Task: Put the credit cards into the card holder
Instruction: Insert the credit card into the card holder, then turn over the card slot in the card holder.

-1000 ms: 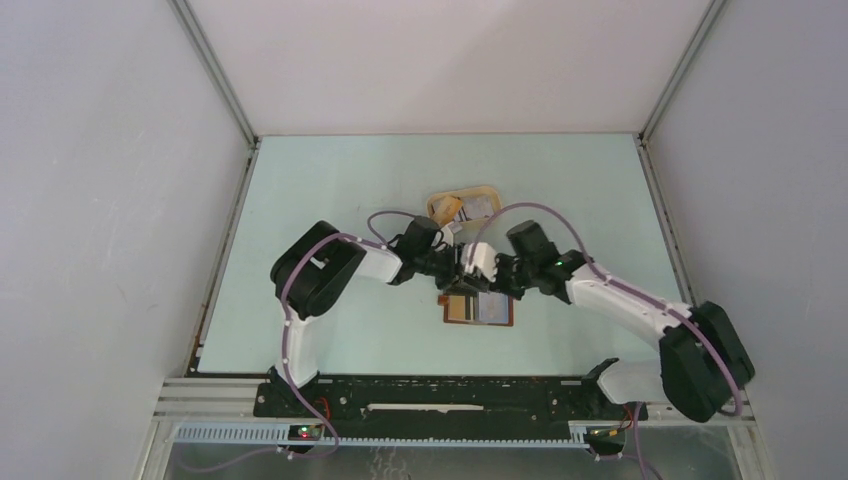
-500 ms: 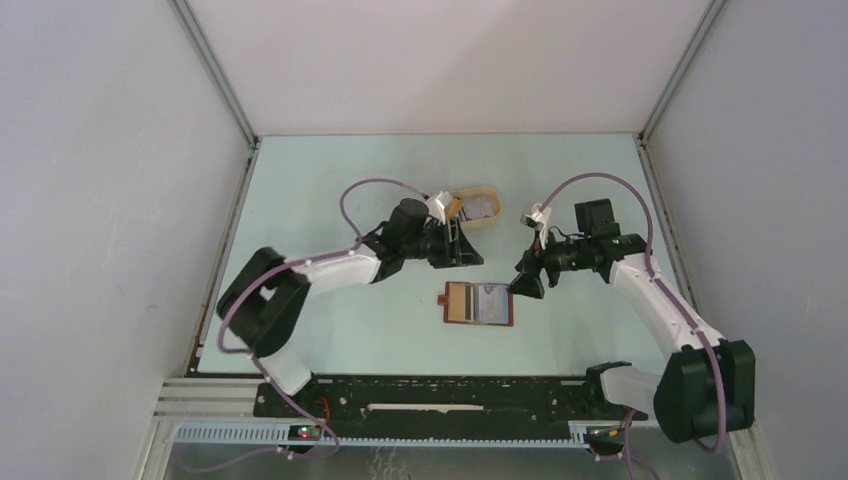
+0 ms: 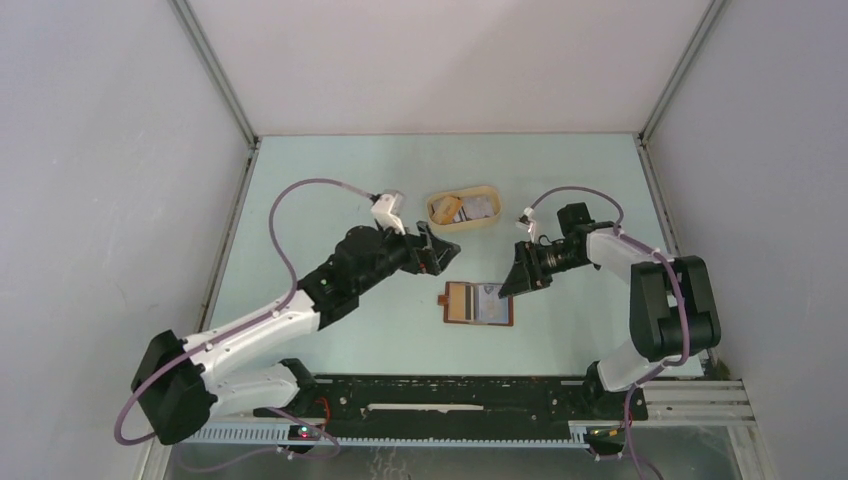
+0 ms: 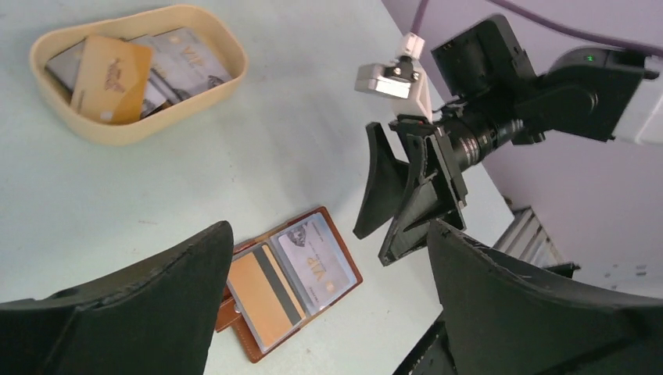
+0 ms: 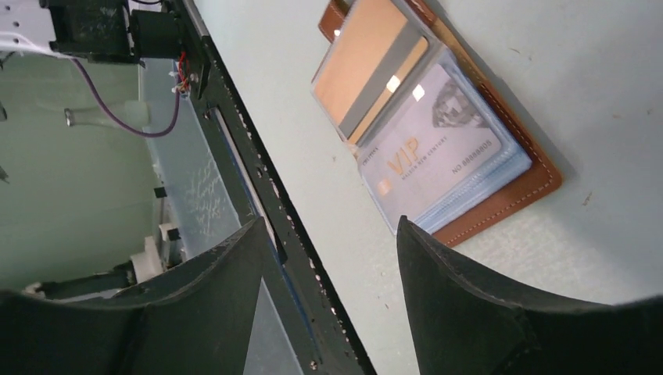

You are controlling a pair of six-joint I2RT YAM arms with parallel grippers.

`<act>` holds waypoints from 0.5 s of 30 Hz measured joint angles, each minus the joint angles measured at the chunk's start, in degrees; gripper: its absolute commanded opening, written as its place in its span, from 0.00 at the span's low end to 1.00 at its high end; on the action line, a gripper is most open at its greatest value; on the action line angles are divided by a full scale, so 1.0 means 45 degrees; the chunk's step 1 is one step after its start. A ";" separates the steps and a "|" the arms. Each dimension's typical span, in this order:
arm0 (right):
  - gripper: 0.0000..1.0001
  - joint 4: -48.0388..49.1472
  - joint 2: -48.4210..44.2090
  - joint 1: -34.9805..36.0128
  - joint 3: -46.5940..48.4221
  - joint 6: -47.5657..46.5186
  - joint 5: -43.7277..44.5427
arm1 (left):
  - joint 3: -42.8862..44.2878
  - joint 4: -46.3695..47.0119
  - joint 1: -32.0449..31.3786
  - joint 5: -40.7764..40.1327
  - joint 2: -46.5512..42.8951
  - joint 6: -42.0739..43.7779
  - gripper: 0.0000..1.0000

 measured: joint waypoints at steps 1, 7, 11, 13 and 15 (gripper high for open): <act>0.70 0.0068 0.0170 0.0000 0.0019 0.0243 0.0102 | -0.0568 0.0471 0.0170 -0.0044 -0.0296 -0.0243 1.00; 0.68 0.0277 0.1171 0.0000 0.0301 0.1200 0.0481 | -0.2380 0.2288 0.1661 0.1200 0.0505 -0.2074 0.89; 0.67 0.0272 0.1889 -0.0005 0.0627 0.1515 0.0583 | -0.2429 0.2361 0.1472 0.1880 0.1715 -0.2472 0.79; 0.67 0.0267 0.2152 -0.0005 0.0758 0.1598 0.0612 | -0.2429 0.2429 0.1171 0.2093 0.2147 -0.2516 0.71; 0.67 0.0248 0.2375 -0.0010 0.0874 0.1627 0.0622 | -0.2370 0.2492 0.0850 0.2361 0.2759 -0.2506 0.58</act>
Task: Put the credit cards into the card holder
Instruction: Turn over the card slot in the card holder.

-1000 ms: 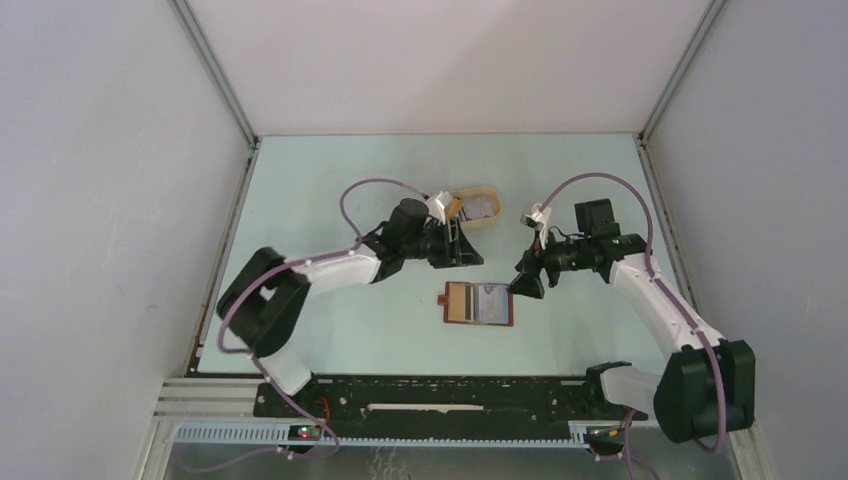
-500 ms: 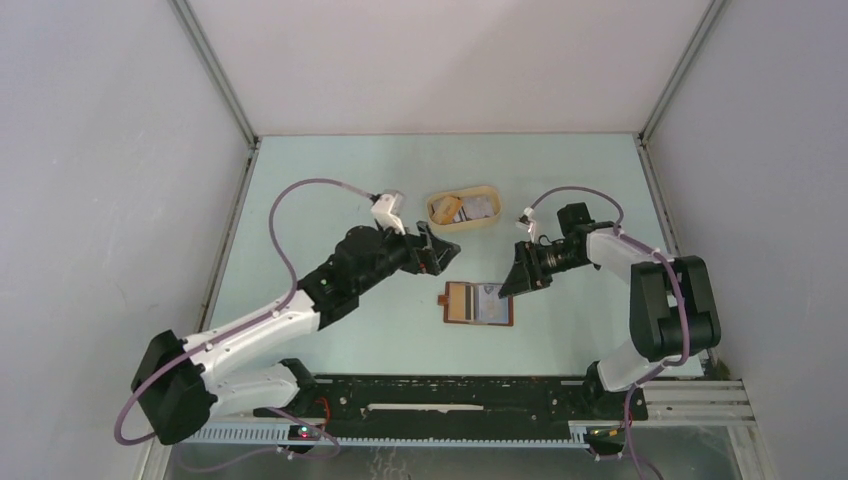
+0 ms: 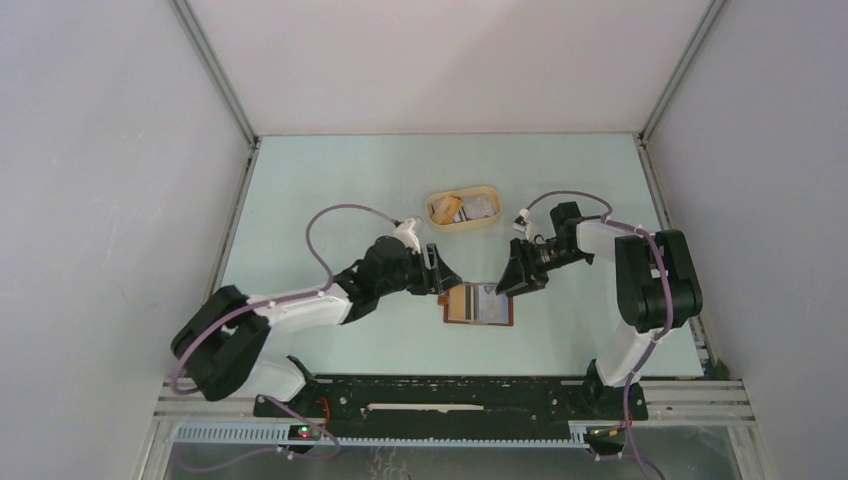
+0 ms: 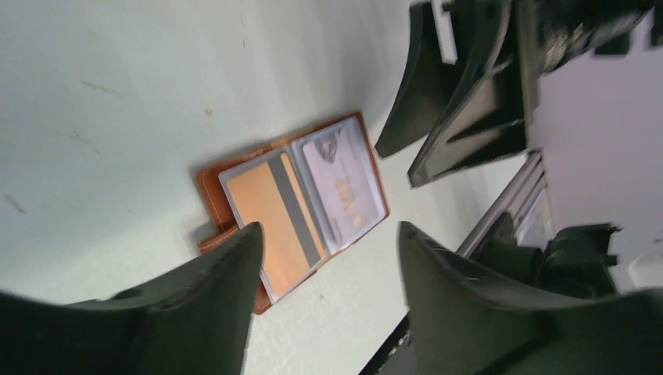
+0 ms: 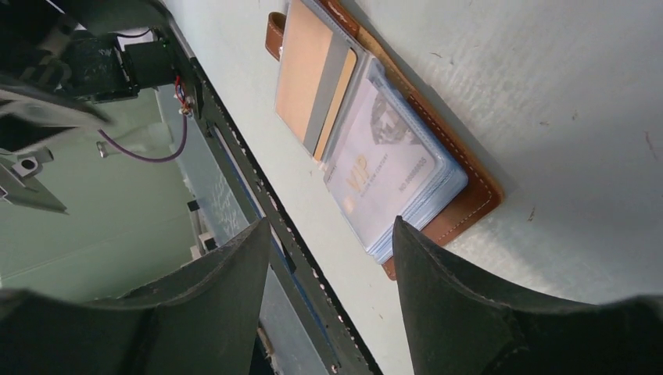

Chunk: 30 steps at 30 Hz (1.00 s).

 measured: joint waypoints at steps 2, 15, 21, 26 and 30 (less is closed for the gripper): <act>0.67 -0.0019 0.0214 0.0000 0.0092 0.0024 0.0019 | 0.0228 -0.0039 -0.0228 0.0350 0.0777 -0.0010 0.51; 0.67 -0.0185 0.1127 -0.0097 0.0291 0.0335 0.0359 | 0.2846 -0.1481 -0.0782 0.1914 0.4537 0.0233 0.27; 0.67 -0.0364 0.1477 -0.0170 0.0520 0.0471 0.0214 | 0.3128 -0.2152 -0.0826 0.2234 0.5319 0.0228 0.23; 0.66 -0.0413 0.1477 -0.0170 0.0554 0.0452 0.0141 | 0.3575 -0.2336 -0.0840 0.2565 0.5741 0.0223 0.18; 0.63 -0.0515 0.1511 -0.0170 0.0602 0.0393 -0.0189 | 0.3764 -0.2429 -0.0845 0.2866 0.5994 0.0223 0.17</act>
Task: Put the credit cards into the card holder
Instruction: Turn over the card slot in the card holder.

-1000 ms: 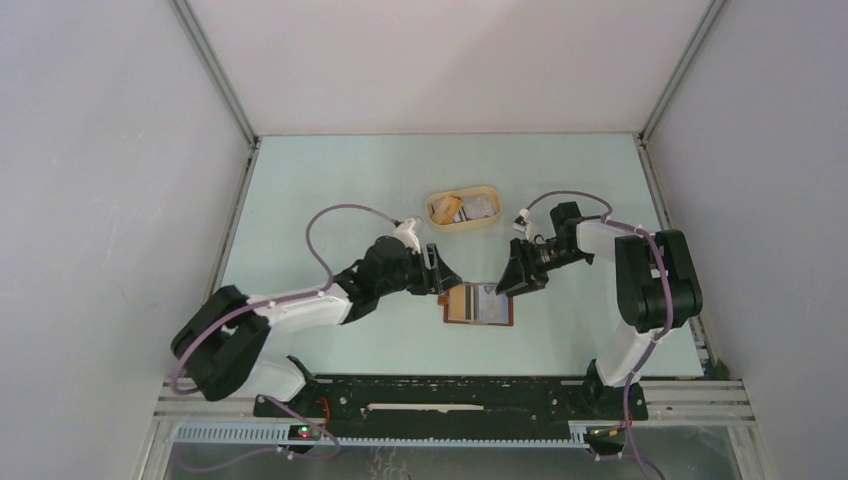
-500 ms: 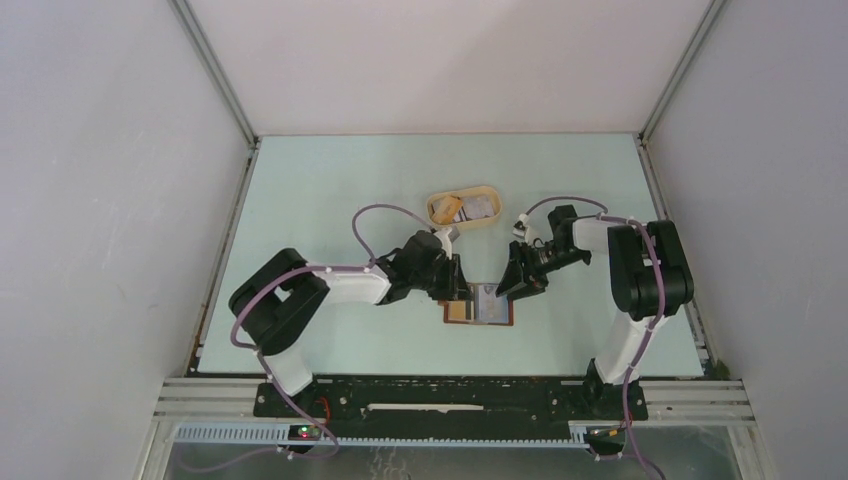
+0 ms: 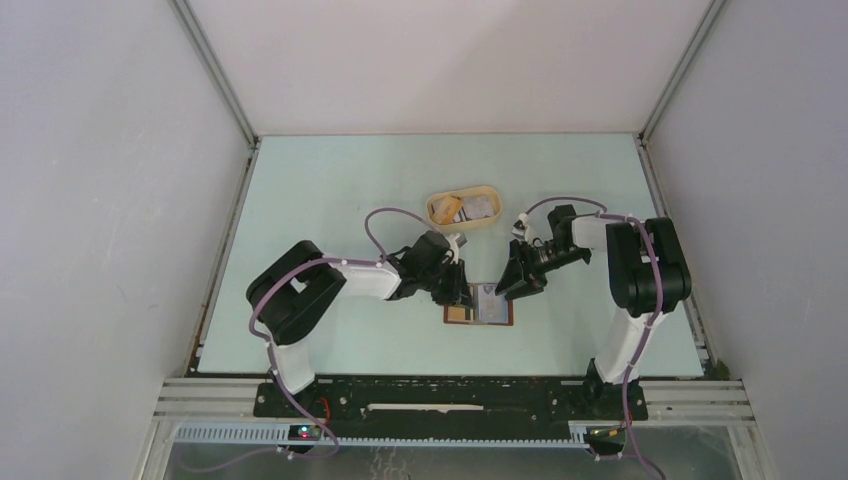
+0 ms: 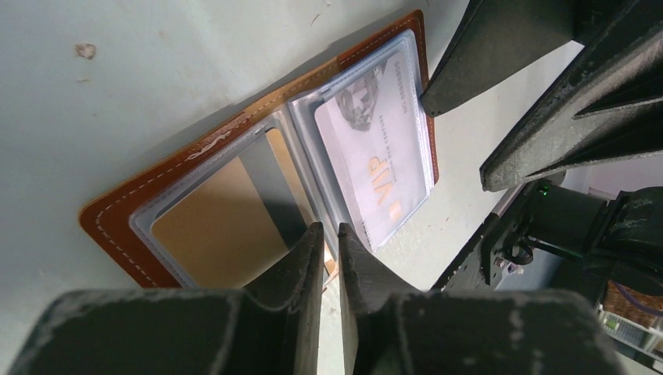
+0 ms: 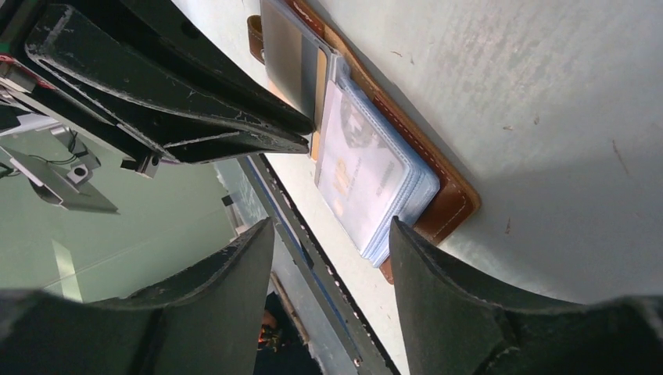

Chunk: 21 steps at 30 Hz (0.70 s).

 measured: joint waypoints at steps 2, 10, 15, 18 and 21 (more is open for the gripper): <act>0.63 -0.0126 0.0141 0.0000 0.0102 -0.0083 -0.0107 | 0.0073 -0.0044 0.0000 0.0121 0.0092 -0.0005 0.17; 0.67 -0.0228 0.0340 0.0000 0.0194 -0.0044 0.0058 | 0.0423 -0.0102 0.0000 0.0437 0.0495 -0.0010 0.17; 0.65 -0.0262 0.0466 0.0000 0.0262 0.0063 0.0015 | 0.0510 -0.0126 0.0000 0.0534 0.0583 -0.0010 0.17; 0.64 -0.0257 0.0544 0.0005 0.0267 0.0068 -0.0092 | 0.0573 -0.0151 0.0000 0.0559 0.0651 -0.0015 0.17; 0.60 -0.0267 0.0622 0.0005 0.0277 0.0058 -0.0204 | 0.0597 -0.0146 0.0000 0.0588 0.0714 -0.0029 0.17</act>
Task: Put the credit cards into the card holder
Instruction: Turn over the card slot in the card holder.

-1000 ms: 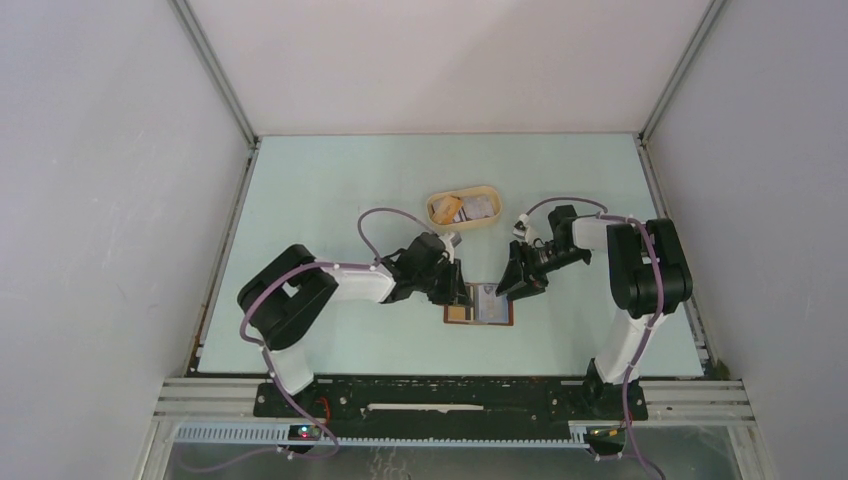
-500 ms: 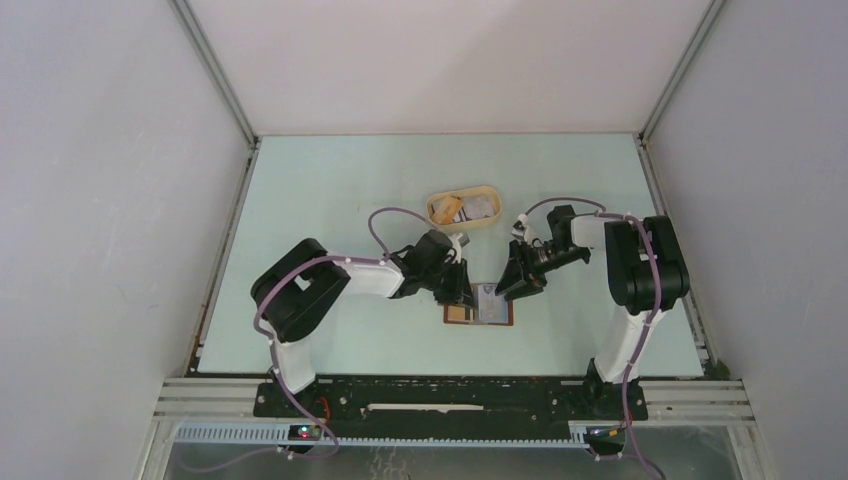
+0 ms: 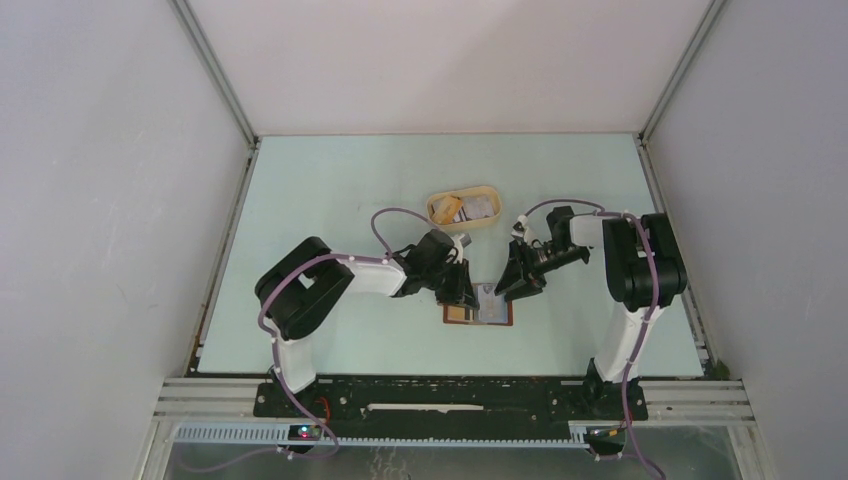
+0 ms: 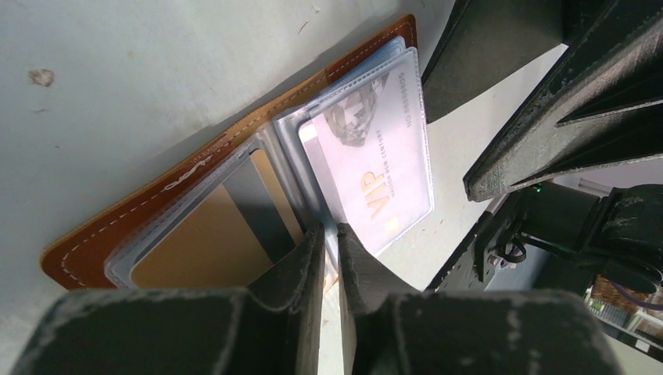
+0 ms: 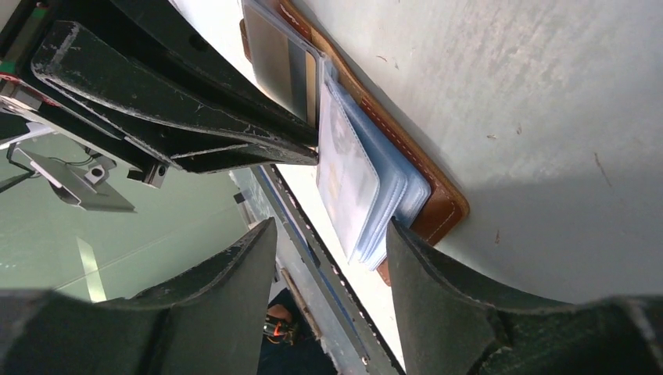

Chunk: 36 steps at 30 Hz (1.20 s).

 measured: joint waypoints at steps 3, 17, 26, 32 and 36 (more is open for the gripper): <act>0.57 -0.0049 0.0068 0.0015 0.0073 -0.0053 -0.0078 | 0.0015 -0.0005 0.0000 0.0058 0.0010 -0.0034 0.17; 0.48 -0.0617 0.0068 0.0024 0.0248 -0.0656 -0.1127 | 0.0029 0.0019 0.0068 0.0180 0.0083 -0.0102 0.16; 0.31 -0.0758 0.0068 0.0087 0.0277 -0.0874 -0.1603 | 0.0029 0.0044 0.0097 0.0185 0.0087 -0.0219 0.17; 0.20 -0.0957 0.0092 0.0267 0.0355 -0.1064 -0.1928 | -0.0015 0.0112 0.0175 0.0214 0.0083 -0.0398 0.18; 0.15 -0.1073 0.0257 0.0461 0.0525 -0.1171 -0.2001 | -0.0102 0.0282 0.0243 0.0267 0.0083 -0.0447 0.18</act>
